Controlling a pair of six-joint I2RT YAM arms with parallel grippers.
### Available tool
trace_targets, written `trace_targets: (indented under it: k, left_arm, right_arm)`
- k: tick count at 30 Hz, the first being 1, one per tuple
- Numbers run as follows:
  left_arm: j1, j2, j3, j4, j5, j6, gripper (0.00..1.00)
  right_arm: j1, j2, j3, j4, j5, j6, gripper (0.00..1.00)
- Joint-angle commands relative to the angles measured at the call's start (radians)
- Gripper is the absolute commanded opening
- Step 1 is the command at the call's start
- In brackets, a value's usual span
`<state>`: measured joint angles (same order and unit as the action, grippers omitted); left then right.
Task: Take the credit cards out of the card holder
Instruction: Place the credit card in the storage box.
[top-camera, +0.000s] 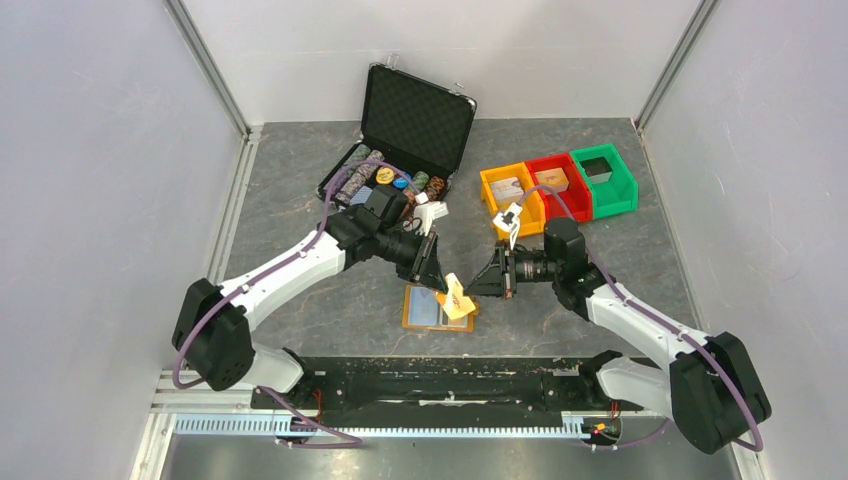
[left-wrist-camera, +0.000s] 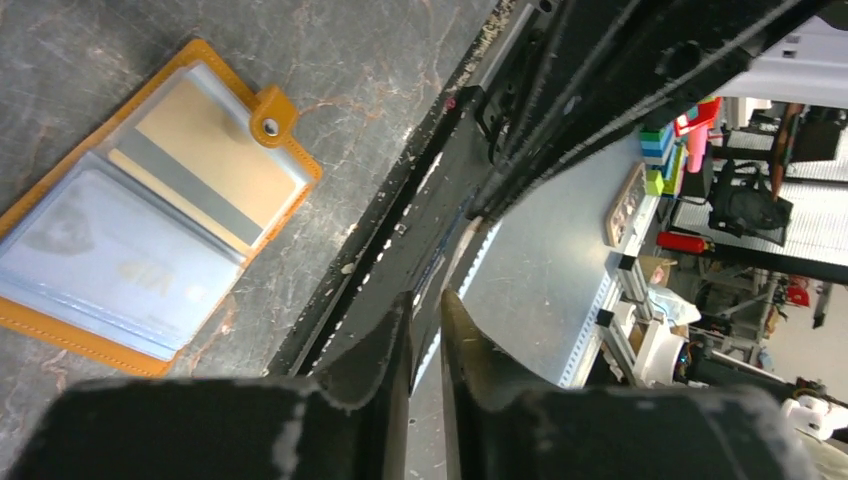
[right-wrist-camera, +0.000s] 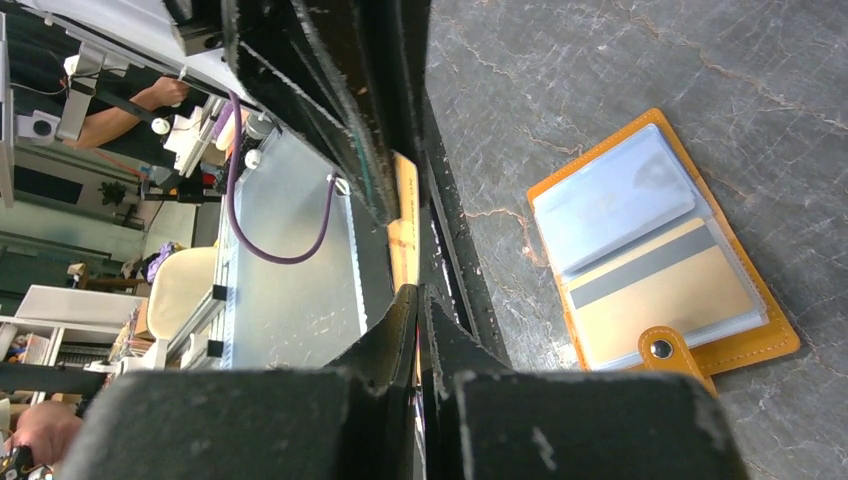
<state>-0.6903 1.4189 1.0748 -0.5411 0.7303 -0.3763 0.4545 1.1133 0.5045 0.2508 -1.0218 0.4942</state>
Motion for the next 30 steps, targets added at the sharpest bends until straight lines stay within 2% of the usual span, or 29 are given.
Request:
trace_targets:
  k: [1,3,5,6,9,15,18,23,30]
  left_arm:
    - [0.010,-0.006,0.027,0.037,0.044,0.027,0.13]
    - [0.017,-0.013,0.013,0.073,0.032,-0.017,0.04]
    - [0.029,-0.026,-0.013,0.126,0.025,-0.078,0.02]
    - [0.037,-0.039,-0.030,0.161,0.010,-0.113,0.02]
    - [0.069,-0.081,-0.081,0.268,-0.050,-0.232,0.02]
    - [0.098,-0.192,-0.219,0.534,-0.219,-0.470,0.02]
    - [0.097,-0.244,-0.264,0.653,-0.300,-0.557,0.02]
    - [0.096,-0.286,-0.347,0.845,-0.359,-0.696,0.02]
    - [0.091,-0.305,-0.398,0.929,-0.391,-0.747,0.02]
  right_arm:
    - [0.004,-0.024,0.017,0.046,-0.012,0.012,0.00]
    - [0.003,-0.038,0.016,0.046,0.048,0.031,0.11]
    - [0.004,-0.065,-0.009,0.095,0.155,0.093,0.28]
    - [0.003,-0.087,-0.043,0.169,0.193,0.162,0.30]
    - [0.003,-0.137,-0.127,0.307,0.307,0.284,0.46]
    - [0.004,-0.178,-0.226,0.523,0.455,0.492,0.64]
    - [0.010,-0.183,-0.253,0.594,0.505,0.550,0.64]
    - [0.029,-0.165,-0.267,0.644,0.583,0.597,0.58]
    - [0.075,-0.063,-0.260,0.796,0.610,0.683,0.46]
